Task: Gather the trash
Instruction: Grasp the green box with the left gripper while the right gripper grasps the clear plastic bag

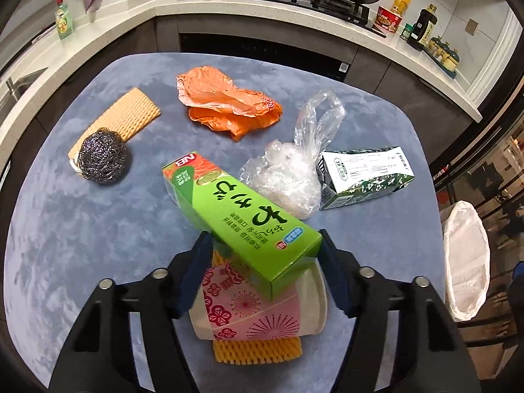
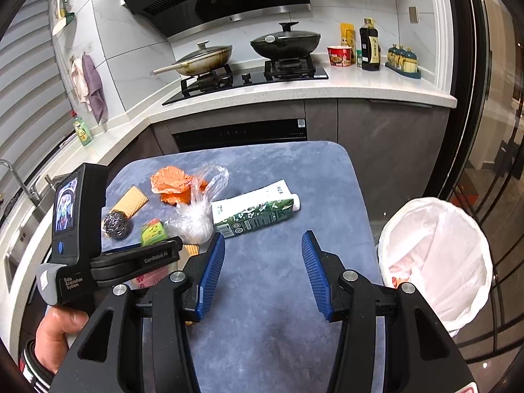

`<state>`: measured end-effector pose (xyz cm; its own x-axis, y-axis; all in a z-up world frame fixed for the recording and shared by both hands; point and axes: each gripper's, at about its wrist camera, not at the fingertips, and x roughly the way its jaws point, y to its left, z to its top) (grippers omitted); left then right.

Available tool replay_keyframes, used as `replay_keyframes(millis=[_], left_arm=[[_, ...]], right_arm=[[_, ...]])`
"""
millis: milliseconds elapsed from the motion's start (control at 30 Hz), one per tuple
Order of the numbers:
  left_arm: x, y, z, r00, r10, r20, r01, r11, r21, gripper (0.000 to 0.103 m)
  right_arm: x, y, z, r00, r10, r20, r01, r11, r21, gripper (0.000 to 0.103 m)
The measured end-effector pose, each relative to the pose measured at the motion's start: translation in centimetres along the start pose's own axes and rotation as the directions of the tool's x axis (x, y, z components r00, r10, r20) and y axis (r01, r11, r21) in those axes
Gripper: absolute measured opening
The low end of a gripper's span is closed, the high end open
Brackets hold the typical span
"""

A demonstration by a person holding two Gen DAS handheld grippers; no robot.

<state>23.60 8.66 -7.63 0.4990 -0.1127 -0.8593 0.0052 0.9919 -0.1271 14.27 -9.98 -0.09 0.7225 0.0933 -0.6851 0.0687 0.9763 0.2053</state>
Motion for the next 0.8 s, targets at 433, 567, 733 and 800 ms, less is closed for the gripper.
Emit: replay_keyframes(millis=[433,567,733,800], left_arm=[[-4.5,3.8,-1.0,0.995,-0.044,0.09,0.042,0.999,0.024,0.048],[-5.5,5.0,-1.1,0.993,-0.038,0.109,0.034,0.998,0.044,0.048],[-6.1,6.8,-1.3,0.992,-0.045,0.117,0.042,0.999,0.035,0.048],[-6.2,7.4,-1.4,0.992,-0.049,0.119,0.045,0.998,0.034,0.048]], right_arm=[[3.3,1.2,-0.1,0.995,0.079,-0.058,-0.077,0.996,0.036,0.048],[5.9,3.2,0.2,0.987,0.131,-0.095,-0.128,0.991,0.043,0.048],[9.6,6.2,0.7,0.975,0.167,-0.144,-0.165,0.986,0.026,0.048],[11.3,7.6,1.0,0.971,0.174,-0.161,-0.175,0.985,0.013,0.048]])
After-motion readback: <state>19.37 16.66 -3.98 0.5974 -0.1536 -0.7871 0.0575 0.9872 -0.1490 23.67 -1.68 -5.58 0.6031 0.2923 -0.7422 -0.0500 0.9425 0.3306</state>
